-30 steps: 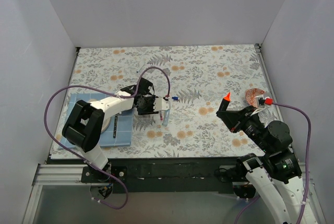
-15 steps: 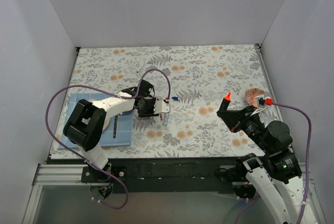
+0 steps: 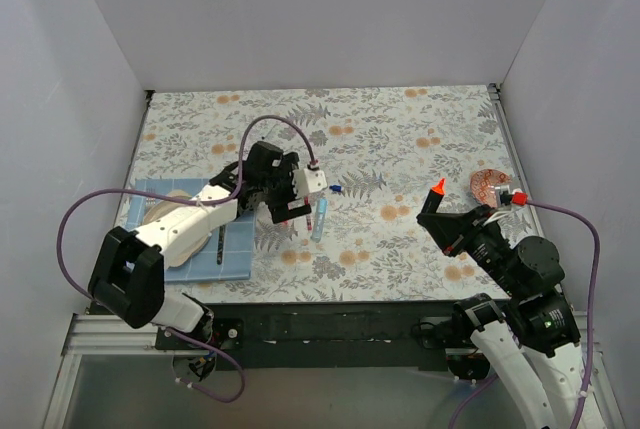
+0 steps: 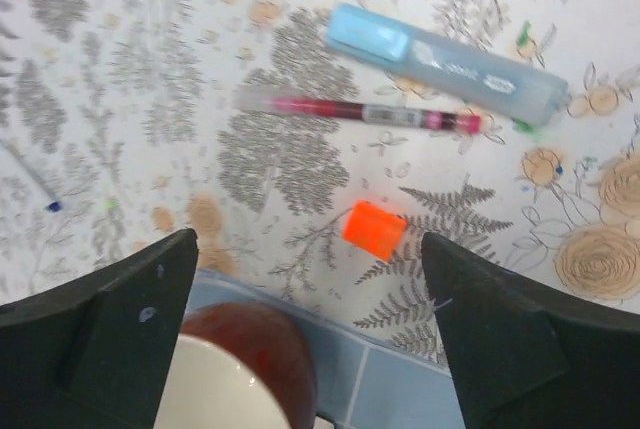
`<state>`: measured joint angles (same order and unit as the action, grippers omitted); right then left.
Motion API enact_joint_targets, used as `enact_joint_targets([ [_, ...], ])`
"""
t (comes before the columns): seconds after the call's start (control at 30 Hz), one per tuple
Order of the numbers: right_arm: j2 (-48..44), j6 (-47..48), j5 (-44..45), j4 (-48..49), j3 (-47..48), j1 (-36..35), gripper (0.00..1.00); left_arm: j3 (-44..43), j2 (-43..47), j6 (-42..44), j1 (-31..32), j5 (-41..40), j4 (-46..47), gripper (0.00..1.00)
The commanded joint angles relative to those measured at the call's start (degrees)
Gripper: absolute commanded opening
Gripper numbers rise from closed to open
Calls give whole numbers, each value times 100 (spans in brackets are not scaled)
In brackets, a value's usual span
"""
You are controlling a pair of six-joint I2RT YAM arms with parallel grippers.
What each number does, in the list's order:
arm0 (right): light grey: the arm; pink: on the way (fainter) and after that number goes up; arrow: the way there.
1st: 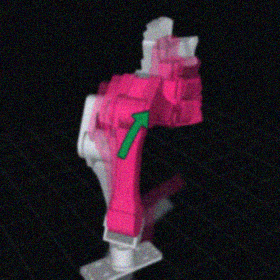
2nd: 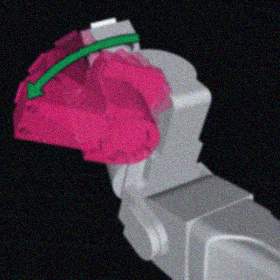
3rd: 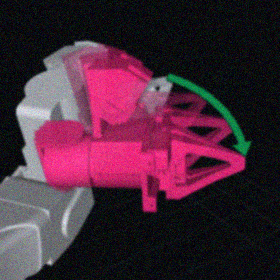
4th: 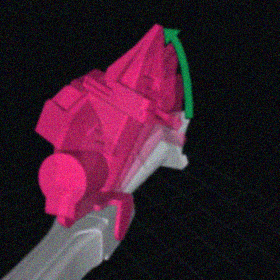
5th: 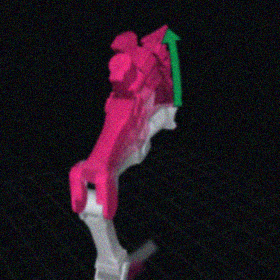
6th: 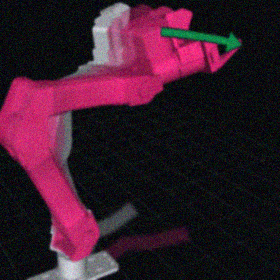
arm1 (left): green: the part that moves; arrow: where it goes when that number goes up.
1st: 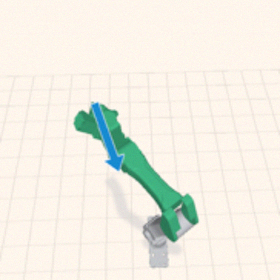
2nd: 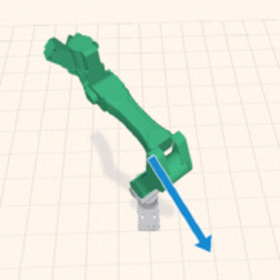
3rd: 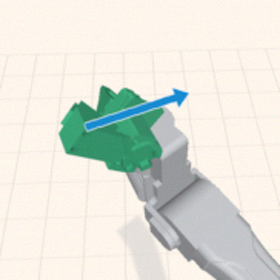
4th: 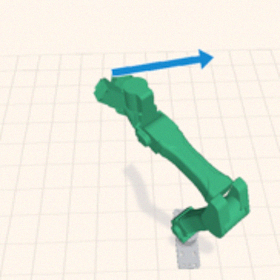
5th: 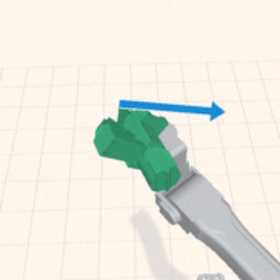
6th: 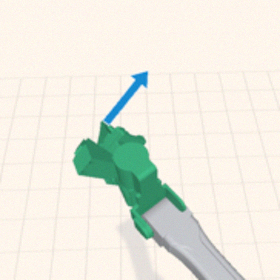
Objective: Insert the pens into the pen caps
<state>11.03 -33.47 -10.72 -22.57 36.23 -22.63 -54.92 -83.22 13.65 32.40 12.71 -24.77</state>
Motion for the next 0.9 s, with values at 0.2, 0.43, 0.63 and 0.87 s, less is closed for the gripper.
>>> enact_joint_targets([
  [0.2,-101,-124,-194,376,112,-31,1,-1406,-210,-4587,12,-1794,-225,98],
  [0.43,-197,-151,-194,297,183,-31,1,-2409,-1002,-6185,-6,-1703,-1766,98],
  [0.63,-250,-116,-194,174,209,-48,1,-2015,-1100,-7455,55,-725,-1996,68],
  [0.87,-285,-98,-194,139,218,-92,1,-1636,-994,-7869,73,-1850,-2074,56],
])
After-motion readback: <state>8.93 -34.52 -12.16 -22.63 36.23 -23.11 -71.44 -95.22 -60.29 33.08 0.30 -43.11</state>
